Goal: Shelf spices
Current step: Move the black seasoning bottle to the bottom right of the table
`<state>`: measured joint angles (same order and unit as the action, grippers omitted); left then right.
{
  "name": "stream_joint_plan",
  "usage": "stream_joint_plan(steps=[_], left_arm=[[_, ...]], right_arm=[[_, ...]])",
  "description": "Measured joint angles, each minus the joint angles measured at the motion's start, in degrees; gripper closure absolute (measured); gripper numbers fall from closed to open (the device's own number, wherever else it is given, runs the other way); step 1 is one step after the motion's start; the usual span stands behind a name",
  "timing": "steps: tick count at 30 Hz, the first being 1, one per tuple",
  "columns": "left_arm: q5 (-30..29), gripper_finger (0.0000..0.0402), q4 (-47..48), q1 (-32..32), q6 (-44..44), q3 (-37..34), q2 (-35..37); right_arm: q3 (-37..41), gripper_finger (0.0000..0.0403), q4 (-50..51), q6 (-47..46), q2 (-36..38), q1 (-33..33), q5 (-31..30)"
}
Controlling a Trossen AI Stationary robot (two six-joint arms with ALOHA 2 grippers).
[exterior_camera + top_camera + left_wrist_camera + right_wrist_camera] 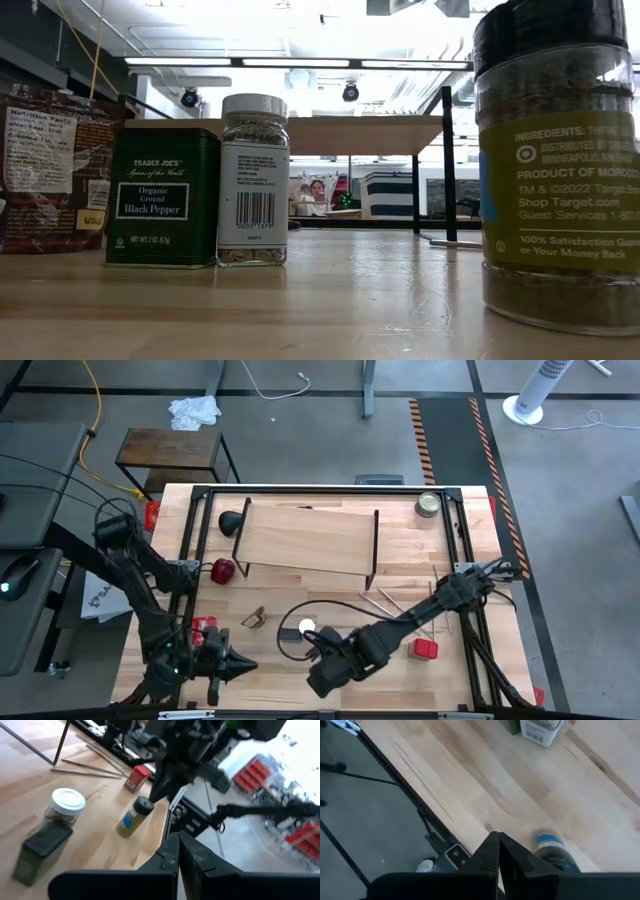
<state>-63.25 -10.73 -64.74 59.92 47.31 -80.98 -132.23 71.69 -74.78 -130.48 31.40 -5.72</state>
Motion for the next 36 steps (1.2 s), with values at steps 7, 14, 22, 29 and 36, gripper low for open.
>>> stream_joint_plan(steps=[7,14,22,29,36], left_arm=[[-3.7,0.0401,-9.76,-0.01,-0.07,0.0,-5.88],[-4.35,0.0402,-11.82,-0.05,-0.25,0.0,-6.87],[-4.65,0.0401,-11.47,-0.05,-0.58,0.0,-6.87],[-5.0,0.0401,-11.4,-0.05,-1.46,0.0,-6.87],[-5.0,0.0401,-10.58,-0.05,-1.6,0.0,-6.87]], right_arm=[[0.03,0.0403,2.58,2.95,-4.35,-0.92,6.29],[0.04,0.0403,3.03,2.81,-6.26,-0.32,5.52],[-0.01,0.0403,12.6,3.1,-6.23,0.64,5.93],[-0.01,0.0403,18.36,2.83,-6.23,2.26,7.31],[0.01,0.0403,18.33,2.81,-6.23,3.29,8.02]])
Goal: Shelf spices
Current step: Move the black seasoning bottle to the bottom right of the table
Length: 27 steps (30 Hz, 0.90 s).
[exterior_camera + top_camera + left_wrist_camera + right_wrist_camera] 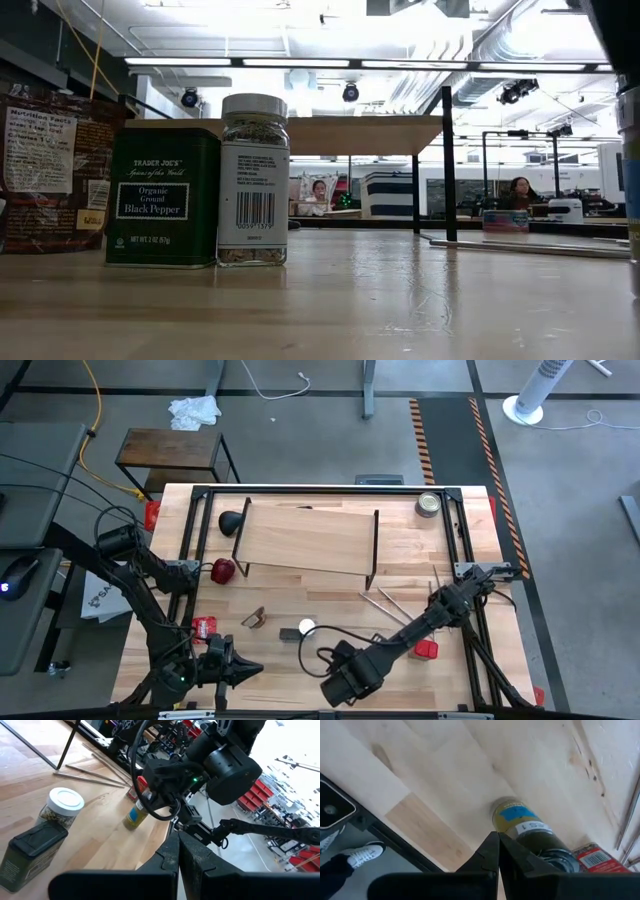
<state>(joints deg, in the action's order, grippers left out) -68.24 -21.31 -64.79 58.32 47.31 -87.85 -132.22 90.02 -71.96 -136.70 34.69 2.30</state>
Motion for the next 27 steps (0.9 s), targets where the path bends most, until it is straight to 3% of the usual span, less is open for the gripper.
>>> stream_joint_plan(steps=[10,18,21,24,27], left_arm=[[0.02,0.0401,0.46,0.17,-0.05,0.0,0.0],[0.46,0.0401,-0.17,1.26,1.45,0.0,0.0],[0.65,0.0402,-1.16,1.46,0.04,0.0,0.0],[0.68,0.0401,-1.39,1.44,-1.34,0.0,0.0],[0.89,0.0401,-1.31,1.42,-1.41,0.0,0.27]], right_arm=[[0.0,0.0403,0.0,-5.5,0.0,1.22,2.28],[-0.58,0.0403,-2.82,-20.65,0.0,4.45,-0.95],[-2.62,0.0403,-11.16,-17.89,0.09,6.41,-3.72],[-2.62,0.0403,-25.26,-8.57,1.04,9.18,-5.3],[-2.67,0.0403,-29.91,-6.0,2.13,12.48,-4.99]])
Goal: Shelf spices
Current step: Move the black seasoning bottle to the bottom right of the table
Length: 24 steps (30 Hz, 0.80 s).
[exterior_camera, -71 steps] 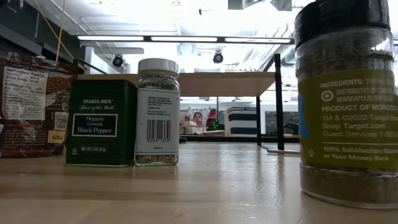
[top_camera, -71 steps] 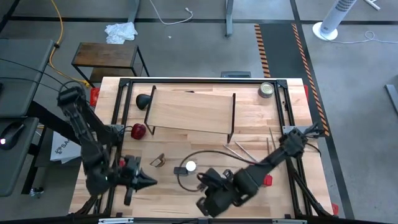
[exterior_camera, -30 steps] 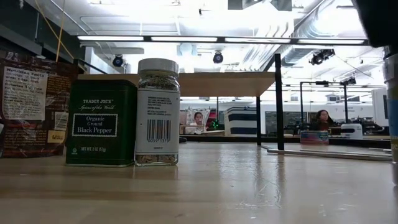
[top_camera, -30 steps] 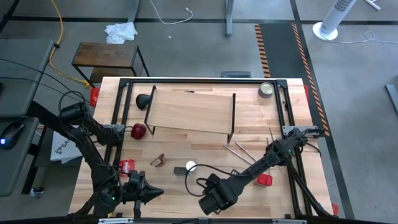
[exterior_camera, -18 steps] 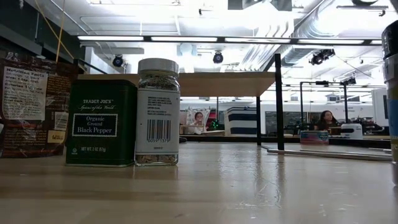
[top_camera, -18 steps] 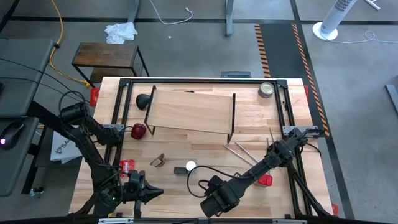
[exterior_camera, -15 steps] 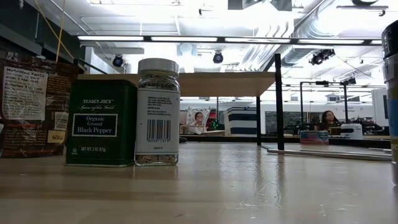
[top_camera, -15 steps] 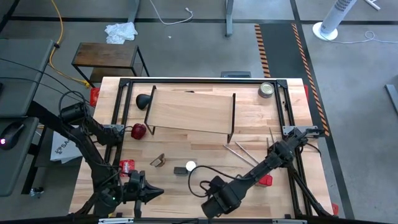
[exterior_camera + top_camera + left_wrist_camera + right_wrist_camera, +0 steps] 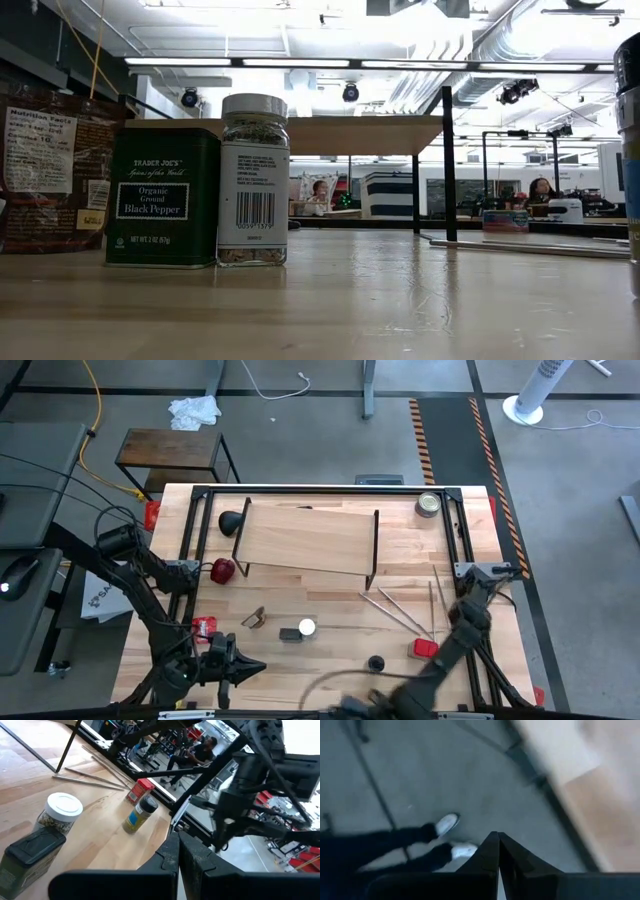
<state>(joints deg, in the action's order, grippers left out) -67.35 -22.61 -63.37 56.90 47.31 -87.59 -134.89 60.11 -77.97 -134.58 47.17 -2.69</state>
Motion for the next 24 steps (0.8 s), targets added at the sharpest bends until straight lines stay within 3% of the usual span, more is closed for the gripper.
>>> stream_joint_plan(steps=[8,11,14,18,24], left_arm=[[1.22,0.0401,0.02,0.0,-0.02,0.0,0.35],[1.21,0.0401,0.0,0.02,0.0,0.0,0.35],[1.18,0.0401,0.03,0.11,-0.02,0.0,0.35],[1.02,0.0401,-0.06,0.65,-0.02,0.0,0.35],[1.23,0.0401,-1.46,1.55,-0.58,0.0,0.37]], right_arm=[[-0.04,0.0403,7.87,-15.56,0.72,10.26,1.42],[-0.04,0.0403,10.19,-19.12,-0.14,11.27,-0.88],[0.05,0.0403,21.74,-23.87,-0.26,11.11,-3.2],[0.11,0.0403,29.9,-21.58,1.05,10.5,-4.37],[3.53,0.0403,21.75,-14.78,1.79,8.58,-3.84]])
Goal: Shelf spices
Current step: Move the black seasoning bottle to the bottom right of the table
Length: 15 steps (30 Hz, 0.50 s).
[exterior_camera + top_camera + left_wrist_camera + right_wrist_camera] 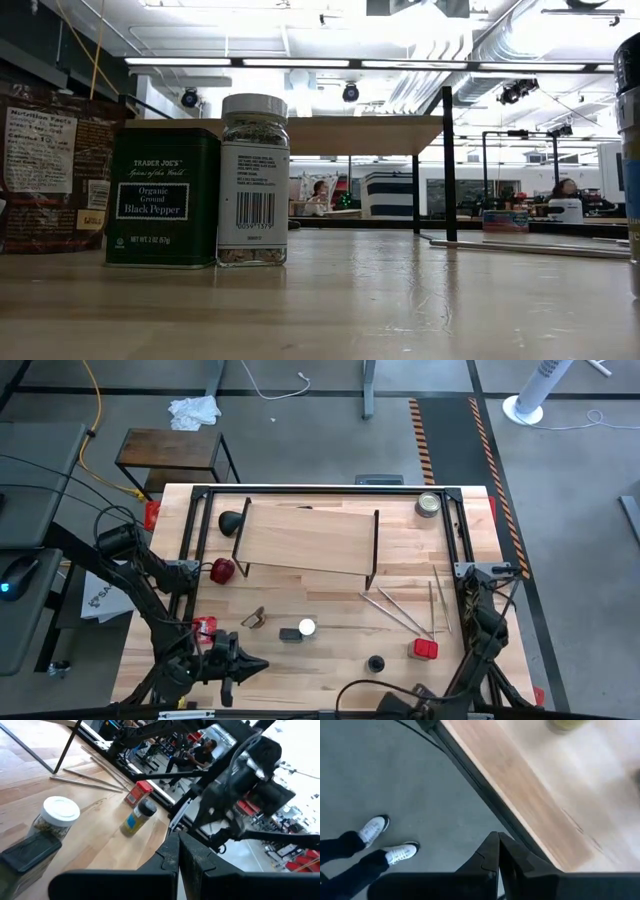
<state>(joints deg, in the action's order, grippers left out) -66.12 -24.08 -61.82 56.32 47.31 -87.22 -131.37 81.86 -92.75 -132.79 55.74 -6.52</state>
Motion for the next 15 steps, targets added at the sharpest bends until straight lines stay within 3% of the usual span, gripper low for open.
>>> stream_joint_plan(steps=[4,9,15], left_arm=[[0.05,0.0401,-0.38,0.33,0.01,0.02,0.04],[0.1,0.0401,-3.19,0.33,-0.01,0.02,0.04],[0.09,0.0401,-4.24,0.31,-0.01,0.02,0.04]], right_arm=[[5.33,0.0403,-11.12,7.79,3.75,-1.81,0.97],[13.67,0.0403,-11.48,17.25,11.71,-6.02,-1.68],[34.26,0.0403,-16.62,21.24,29.71,-9.41,-2.08]])
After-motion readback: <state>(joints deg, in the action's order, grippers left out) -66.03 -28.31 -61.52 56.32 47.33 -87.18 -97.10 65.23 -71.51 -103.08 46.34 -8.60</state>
